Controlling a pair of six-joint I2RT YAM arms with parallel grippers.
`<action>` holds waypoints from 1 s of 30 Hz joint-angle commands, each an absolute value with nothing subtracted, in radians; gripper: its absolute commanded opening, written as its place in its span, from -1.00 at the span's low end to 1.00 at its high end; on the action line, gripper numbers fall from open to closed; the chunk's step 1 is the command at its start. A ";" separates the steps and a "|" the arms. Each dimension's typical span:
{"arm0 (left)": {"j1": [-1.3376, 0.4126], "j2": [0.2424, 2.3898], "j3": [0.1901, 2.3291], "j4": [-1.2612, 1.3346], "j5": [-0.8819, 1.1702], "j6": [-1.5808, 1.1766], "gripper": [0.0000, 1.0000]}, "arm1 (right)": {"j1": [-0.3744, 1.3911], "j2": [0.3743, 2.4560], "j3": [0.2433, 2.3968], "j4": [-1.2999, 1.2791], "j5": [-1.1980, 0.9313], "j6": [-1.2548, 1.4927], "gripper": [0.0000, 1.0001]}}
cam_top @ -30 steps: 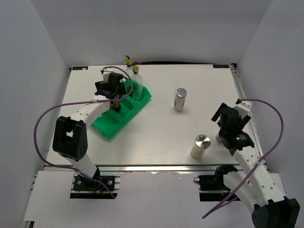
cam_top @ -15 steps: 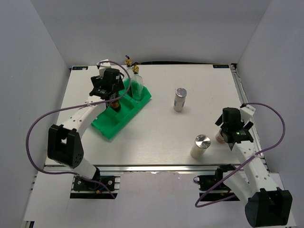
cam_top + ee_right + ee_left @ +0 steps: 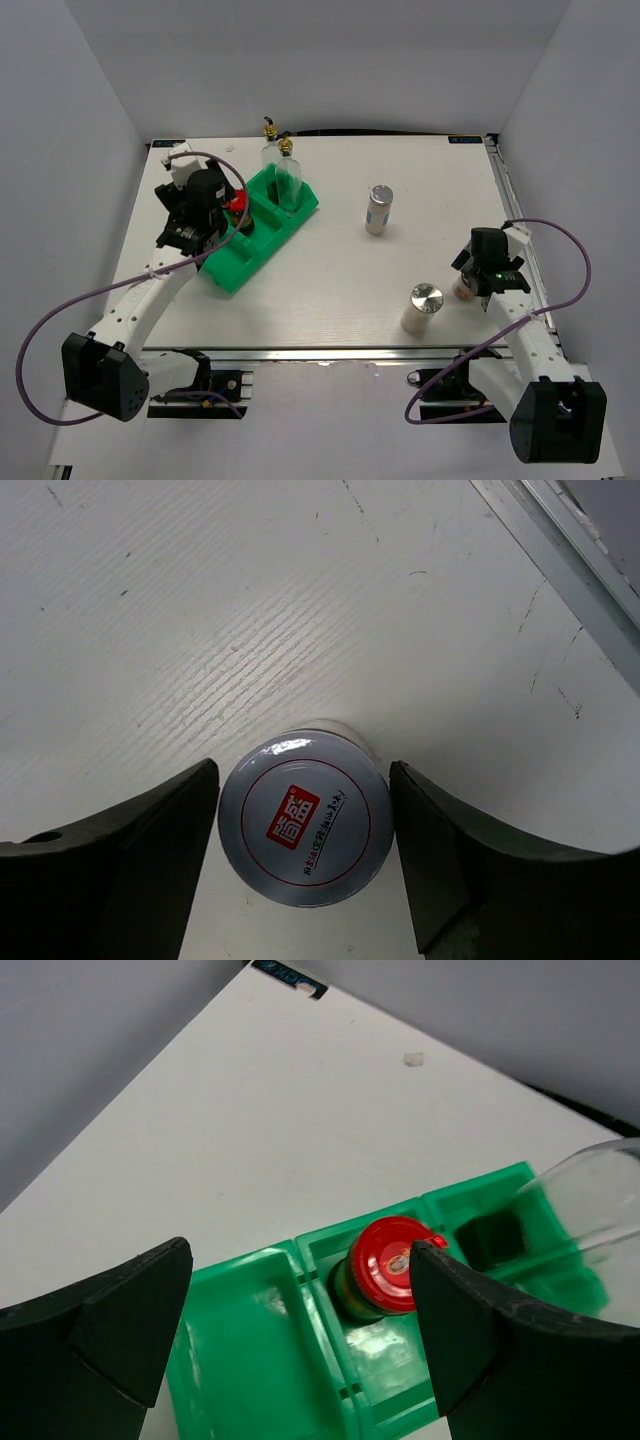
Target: Organize the condiment bottles
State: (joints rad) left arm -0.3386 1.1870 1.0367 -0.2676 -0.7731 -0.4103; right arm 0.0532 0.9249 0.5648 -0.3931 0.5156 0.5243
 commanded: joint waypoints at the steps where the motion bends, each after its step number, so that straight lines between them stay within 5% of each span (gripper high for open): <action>1: -0.334 1.146 0.985 -0.273 -0.836 -0.440 0.96 | 0.049 0.952 0.551 -0.360 0.478 0.511 0.45; 5: -0.334 1.118 0.954 -0.264 -0.841 -0.440 0.96 | 0.049 0.968 0.558 -0.383 0.520 0.520 0.21; 12: -0.334 1.124 0.956 -0.302 -0.867 -0.457 0.96 | 0.049 0.982 0.561 -0.376 0.482 0.517 0.16; 15: -0.334 1.115 0.946 -0.305 -0.859 -0.462 0.96 | 0.049 0.989 0.563 -0.370 0.459 0.500 -0.31; 16: -0.334 1.112 0.946 -0.307 -0.858 -0.462 0.97 | 0.049 0.986 0.569 -0.364 0.434 0.483 -0.62; 22: -0.334 1.082 0.925 -0.290 -0.835 -0.460 0.96 | 0.051 0.948 0.635 -0.328 0.319 0.399 -1.00; 30: -0.334 1.058 0.905 -0.287 -0.799 -0.459 0.96 | 0.170 0.963 0.799 -0.193 0.133 0.252 -1.00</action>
